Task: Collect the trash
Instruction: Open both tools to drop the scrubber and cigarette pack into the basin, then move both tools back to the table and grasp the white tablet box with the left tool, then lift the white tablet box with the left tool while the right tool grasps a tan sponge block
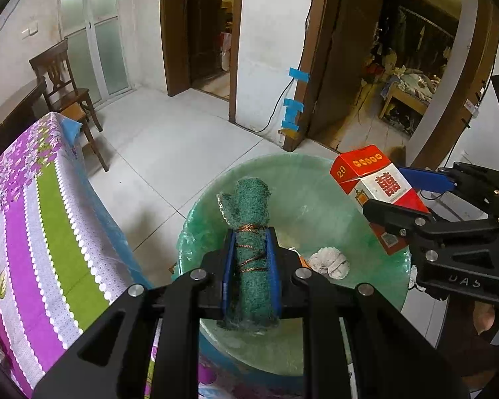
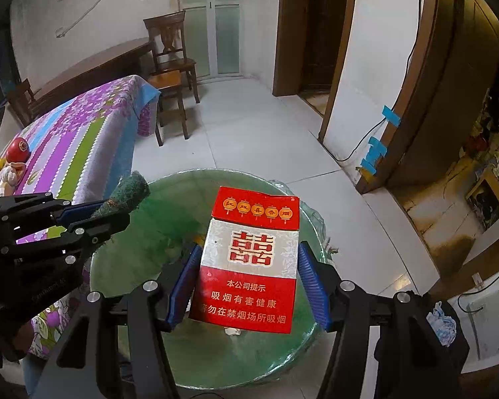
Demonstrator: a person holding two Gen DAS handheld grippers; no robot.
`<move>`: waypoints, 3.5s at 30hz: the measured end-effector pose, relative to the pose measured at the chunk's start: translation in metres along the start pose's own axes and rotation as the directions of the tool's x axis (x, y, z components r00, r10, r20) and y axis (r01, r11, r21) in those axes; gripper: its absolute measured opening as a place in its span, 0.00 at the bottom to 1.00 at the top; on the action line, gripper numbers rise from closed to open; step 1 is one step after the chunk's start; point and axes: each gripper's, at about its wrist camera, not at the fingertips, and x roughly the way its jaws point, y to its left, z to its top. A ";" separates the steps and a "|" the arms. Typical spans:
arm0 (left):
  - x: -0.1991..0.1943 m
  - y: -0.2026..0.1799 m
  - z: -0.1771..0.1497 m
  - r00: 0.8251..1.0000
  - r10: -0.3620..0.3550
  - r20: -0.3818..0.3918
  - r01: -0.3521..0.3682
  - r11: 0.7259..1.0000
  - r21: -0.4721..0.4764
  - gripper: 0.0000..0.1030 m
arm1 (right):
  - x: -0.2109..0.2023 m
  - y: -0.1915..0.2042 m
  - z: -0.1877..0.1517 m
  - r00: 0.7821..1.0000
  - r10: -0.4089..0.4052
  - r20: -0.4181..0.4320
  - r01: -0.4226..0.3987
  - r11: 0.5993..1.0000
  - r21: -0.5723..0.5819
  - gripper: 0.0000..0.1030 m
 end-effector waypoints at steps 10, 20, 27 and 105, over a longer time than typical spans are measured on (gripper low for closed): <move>0.000 -0.001 0.002 1.000 0.006 -0.004 -0.006 1.000 -0.006 0.18 | 0.000 -0.001 0.001 1.000 -0.002 0.000 0.002 1.000 0.002 0.58; -0.006 0.006 0.006 0.999 0.046 0.018 -0.045 0.998 -0.041 0.71 | -0.004 -0.004 0.004 1.000 -0.015 0.024 0.015 0.999 0.032 0.73; -0.005 0.009 0.002 0.998 0.055 0.011 -0.055 0.998 -0.036 0.71 | -0.007 -0.005 0.000 0.999 -0.017 0.033 0.015 0.998 0.053 0.75; -0.195 0.358 -0.238 0.953 0.295 -0.074 -0.296 0.848 -0.440 0.73 | -0.021 0.430 -0.001 0.757 0.653 -0.020 -0.610 0.695 -0.380 0.95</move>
